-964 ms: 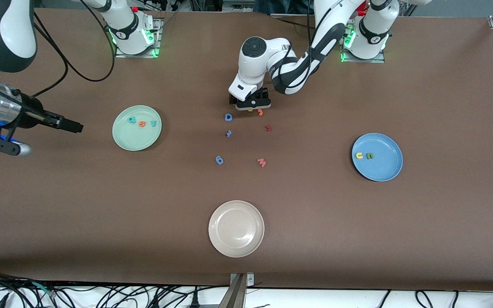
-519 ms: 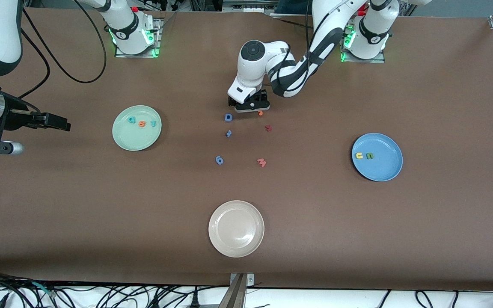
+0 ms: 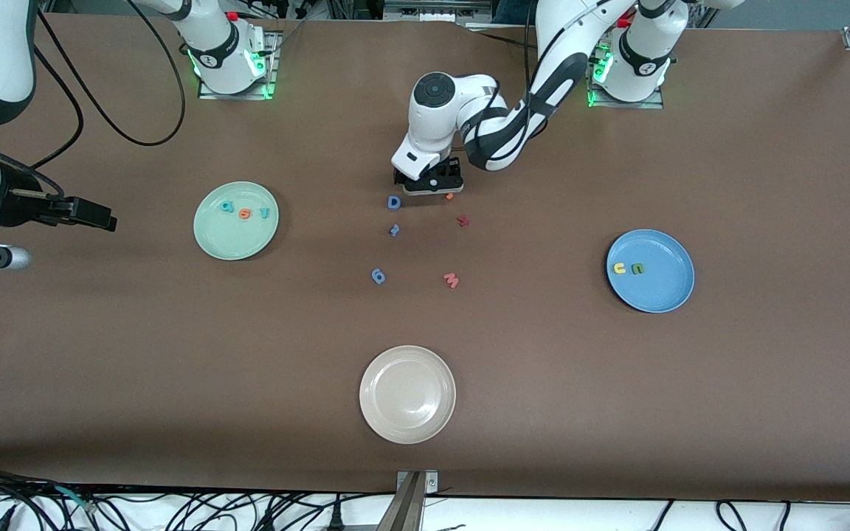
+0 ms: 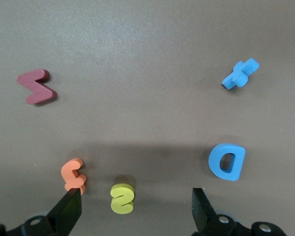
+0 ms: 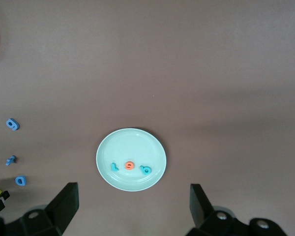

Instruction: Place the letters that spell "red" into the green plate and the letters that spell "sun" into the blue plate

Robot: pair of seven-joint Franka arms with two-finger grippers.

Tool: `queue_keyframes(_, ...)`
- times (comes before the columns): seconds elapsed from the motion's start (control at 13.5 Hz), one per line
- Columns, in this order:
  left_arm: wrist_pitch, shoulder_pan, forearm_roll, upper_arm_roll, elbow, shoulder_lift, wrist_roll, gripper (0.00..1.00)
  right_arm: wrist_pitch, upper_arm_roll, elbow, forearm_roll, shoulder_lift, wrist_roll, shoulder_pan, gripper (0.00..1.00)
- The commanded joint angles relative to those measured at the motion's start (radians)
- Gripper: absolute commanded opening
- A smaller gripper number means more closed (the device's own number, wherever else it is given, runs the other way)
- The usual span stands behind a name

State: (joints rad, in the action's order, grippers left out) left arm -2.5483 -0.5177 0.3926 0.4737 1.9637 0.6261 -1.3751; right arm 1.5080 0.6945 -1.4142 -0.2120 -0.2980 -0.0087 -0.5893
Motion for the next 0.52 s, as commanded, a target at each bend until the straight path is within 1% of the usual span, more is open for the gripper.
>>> queue_keyframes(0.0,0.003,-0.005,0.038,0.002,-0.031,0.024,-0.022,0.99,-0.012,-0.009,0.040,0.005,-0.021,0.007,0.011,1.00)
queue_keyframes(0.07,0.003,-0.005,0.038,0.002,-0.039,0.030,-0.022,0.99,-0.009,-0.039,0.040,0.006,-0.021,0.012,0.028,1.00)
queue_keyframes(0.15,0.003,-0.007,0.038,0.002,-0.040,0.032,-0.022,0.99,-0.015,-0.103,0.040,0.011,-0.020,0.013,0.087,1.00)
queue_keyframes(0.22,0.003,-0.011,0.038,0.002,-0.040,0.035,-0.024,0.99,-0.014,-0.198,0.044,0.013,-0.018,0.013,0.173,1.00)
queue_keyframes(0.3,0.003,-0.019,0.038,0.000,-0.040,0.037,-0.025,0.99,-0.017,-0.261,0.061,0.028,-0.018,0.012,0.233,1.00)
queue_keyframes(0.37,0.003,-0.019,0.038,0.000,-0.042,0.040,-0.025,0.99,-0.017,-0.309,0.072,0.063,-0.018,0.007,0.273,1.00)
queue_keyframes(0.45,0.003,-0.022,0.038,0.000,-0.042,0.040,-0.027,0.99,-0.017,-0.387,0.075,0.089,-0.017,0.007,0.339,1.00)
